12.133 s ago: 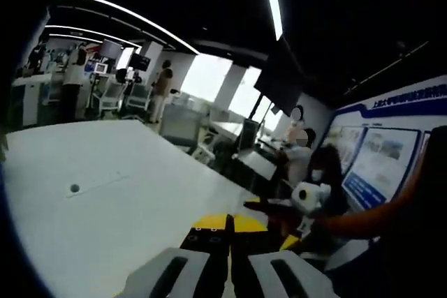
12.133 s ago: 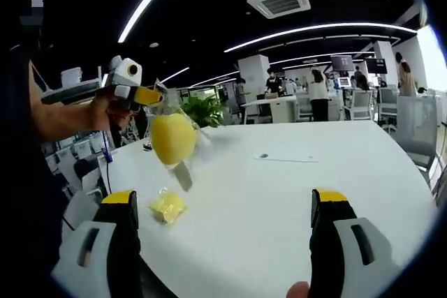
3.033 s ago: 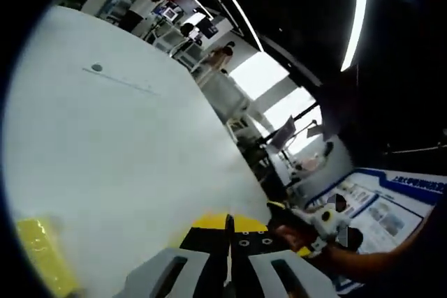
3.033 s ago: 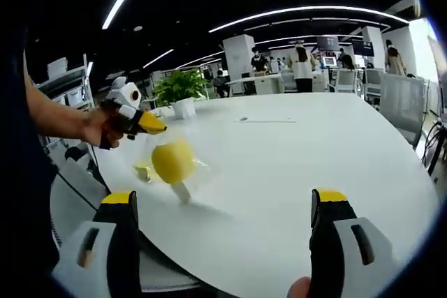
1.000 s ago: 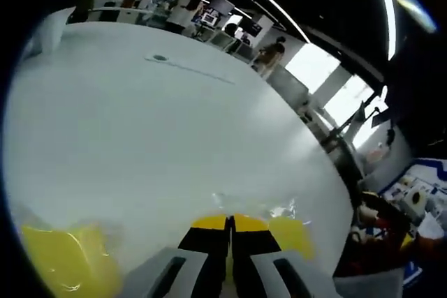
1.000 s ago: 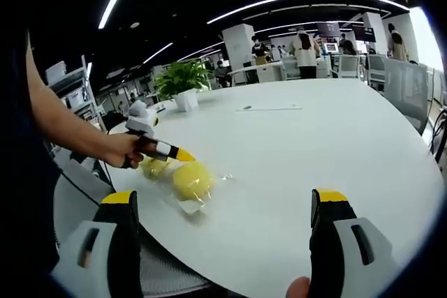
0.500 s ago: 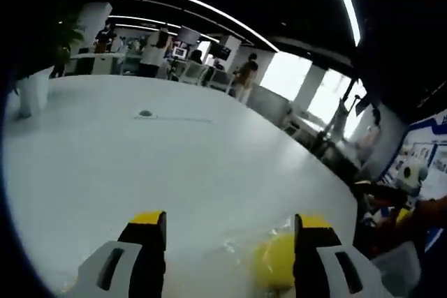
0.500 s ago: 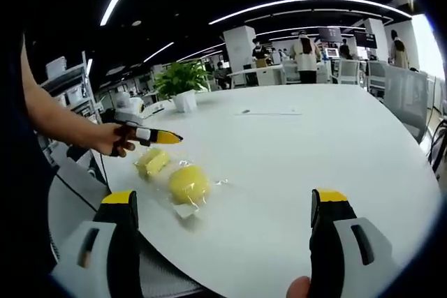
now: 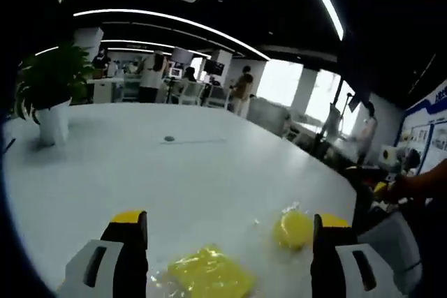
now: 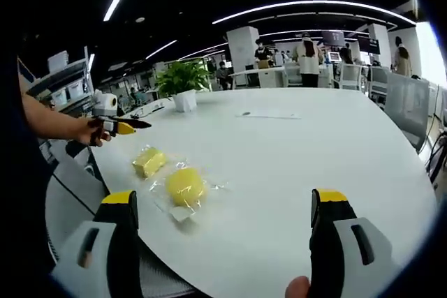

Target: Compare the silicone blocks by pressing each to a similar depth, holding the contact briefly, and releasing to observe deformation and rebound differences across the visible hardness samples.

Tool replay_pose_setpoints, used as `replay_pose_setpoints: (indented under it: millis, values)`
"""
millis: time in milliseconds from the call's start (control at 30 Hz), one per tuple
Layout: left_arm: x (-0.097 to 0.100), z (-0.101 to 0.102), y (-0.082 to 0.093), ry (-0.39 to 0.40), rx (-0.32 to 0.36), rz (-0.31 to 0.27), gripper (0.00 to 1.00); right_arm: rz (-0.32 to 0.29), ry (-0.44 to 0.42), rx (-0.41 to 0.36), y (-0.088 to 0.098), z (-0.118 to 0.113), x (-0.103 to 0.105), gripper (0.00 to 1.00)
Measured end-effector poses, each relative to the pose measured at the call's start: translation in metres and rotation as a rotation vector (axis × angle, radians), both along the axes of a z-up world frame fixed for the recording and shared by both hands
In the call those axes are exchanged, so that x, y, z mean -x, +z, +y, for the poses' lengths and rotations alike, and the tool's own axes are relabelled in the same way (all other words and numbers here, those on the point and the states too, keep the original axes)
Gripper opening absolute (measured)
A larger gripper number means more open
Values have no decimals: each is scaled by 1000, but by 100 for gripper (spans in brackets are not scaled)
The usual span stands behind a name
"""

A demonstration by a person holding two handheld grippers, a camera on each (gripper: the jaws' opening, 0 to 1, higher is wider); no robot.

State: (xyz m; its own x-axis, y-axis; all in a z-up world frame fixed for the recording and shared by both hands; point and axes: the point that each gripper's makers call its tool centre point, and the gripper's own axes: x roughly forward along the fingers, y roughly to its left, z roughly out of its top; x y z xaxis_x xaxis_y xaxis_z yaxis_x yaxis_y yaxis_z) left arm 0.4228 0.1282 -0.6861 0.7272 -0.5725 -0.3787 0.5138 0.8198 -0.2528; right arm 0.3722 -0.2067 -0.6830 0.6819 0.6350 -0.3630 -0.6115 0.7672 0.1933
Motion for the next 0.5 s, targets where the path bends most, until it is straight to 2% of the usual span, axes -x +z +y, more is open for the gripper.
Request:
replay_pose_setpoints:
  millis: [67, 167, 200, 267, 500]
  values:
    - [13, 10, 2, 12, -10, -5, 100, 4, 8, -1, 0, 1, 2, 96]
    - [31, 20, 9, 46, 18, 1, 100, 6, 14, 12, -2, 0, 5, 96]
    - [36, 23, 14, 70, 54, -2, 100, 6, 13, 14, -3, -1, 5, 96]
    - [46, 28, 18, 69, 54, -7, 100, 9, 14, 18, -5, -1, 6, 96]
    - [64, 46, 32, 95, 55, -42, 100, 21, 26, 25, -13, 2, 18, 96]
